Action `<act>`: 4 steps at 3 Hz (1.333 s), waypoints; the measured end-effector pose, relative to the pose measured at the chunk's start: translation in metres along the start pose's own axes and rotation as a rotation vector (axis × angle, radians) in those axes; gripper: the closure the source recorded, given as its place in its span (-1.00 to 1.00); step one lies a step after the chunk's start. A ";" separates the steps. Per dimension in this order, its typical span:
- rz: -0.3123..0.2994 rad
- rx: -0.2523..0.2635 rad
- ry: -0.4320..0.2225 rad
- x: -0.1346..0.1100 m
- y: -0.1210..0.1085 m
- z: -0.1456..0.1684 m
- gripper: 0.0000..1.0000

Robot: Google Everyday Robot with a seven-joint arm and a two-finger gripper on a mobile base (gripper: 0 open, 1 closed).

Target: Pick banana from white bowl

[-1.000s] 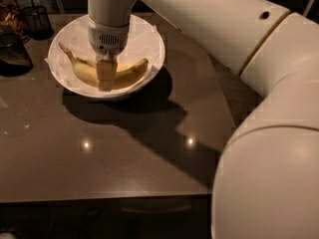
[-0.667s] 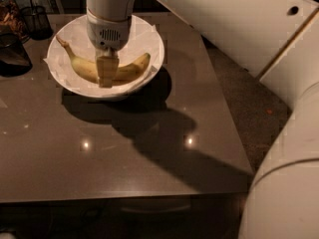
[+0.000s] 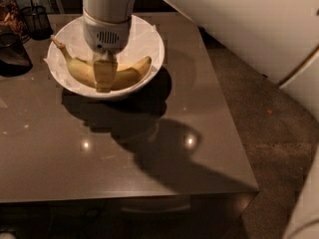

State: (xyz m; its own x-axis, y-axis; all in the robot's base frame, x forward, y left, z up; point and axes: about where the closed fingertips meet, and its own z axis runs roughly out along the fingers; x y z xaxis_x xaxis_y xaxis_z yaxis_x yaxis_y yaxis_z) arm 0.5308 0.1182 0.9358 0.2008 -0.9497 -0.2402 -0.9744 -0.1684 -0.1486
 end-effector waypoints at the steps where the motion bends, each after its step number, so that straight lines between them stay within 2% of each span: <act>1: 0.045 -0.003 -0.016 -0.003 0.036 -0.010 1.00; 3: 0.142 -0.012 -0.048 -0.005 0.096 -0.024 1.00; 4: 0.144 -0.013 -0.048 -0.005 0.098 -0.024 1.00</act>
Offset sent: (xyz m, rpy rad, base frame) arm -0.1120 -0.0223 0.0102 0.0575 0.0752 -0.1507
